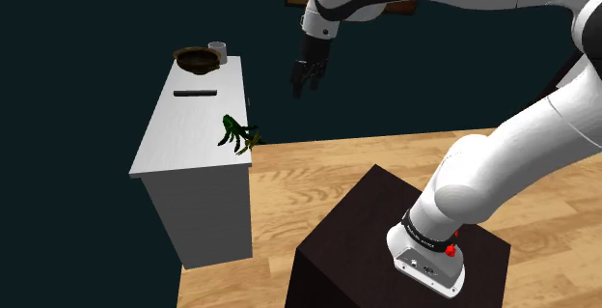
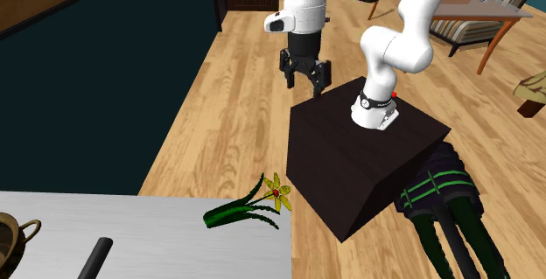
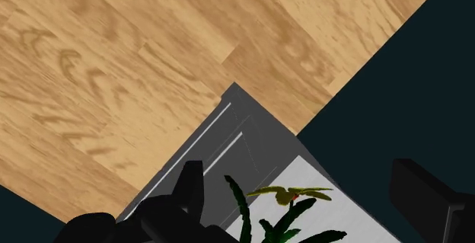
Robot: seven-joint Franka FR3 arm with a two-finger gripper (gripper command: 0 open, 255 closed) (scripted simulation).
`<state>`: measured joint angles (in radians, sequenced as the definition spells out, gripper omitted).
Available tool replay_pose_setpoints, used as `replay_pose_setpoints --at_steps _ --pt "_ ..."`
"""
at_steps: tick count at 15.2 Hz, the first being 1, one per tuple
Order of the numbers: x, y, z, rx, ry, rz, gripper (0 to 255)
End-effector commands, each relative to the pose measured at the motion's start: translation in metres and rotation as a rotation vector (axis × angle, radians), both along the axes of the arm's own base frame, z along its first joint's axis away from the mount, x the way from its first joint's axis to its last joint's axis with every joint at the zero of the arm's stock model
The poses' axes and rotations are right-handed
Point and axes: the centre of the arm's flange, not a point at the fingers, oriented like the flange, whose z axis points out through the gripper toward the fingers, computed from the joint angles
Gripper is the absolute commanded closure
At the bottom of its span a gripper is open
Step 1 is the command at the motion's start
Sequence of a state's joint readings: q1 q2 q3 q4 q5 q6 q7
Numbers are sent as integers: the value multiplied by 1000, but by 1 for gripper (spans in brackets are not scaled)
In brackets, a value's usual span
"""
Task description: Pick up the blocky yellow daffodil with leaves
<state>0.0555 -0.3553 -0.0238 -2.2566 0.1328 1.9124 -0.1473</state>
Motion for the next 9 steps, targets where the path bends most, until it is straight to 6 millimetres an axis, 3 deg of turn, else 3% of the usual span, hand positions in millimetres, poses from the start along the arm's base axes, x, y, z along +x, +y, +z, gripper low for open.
replay_pose_setpoints --at_steps 1,9 --pt "21 3 -19 3 0 5 0" --pt "103 26 -82 16 2 25 0"
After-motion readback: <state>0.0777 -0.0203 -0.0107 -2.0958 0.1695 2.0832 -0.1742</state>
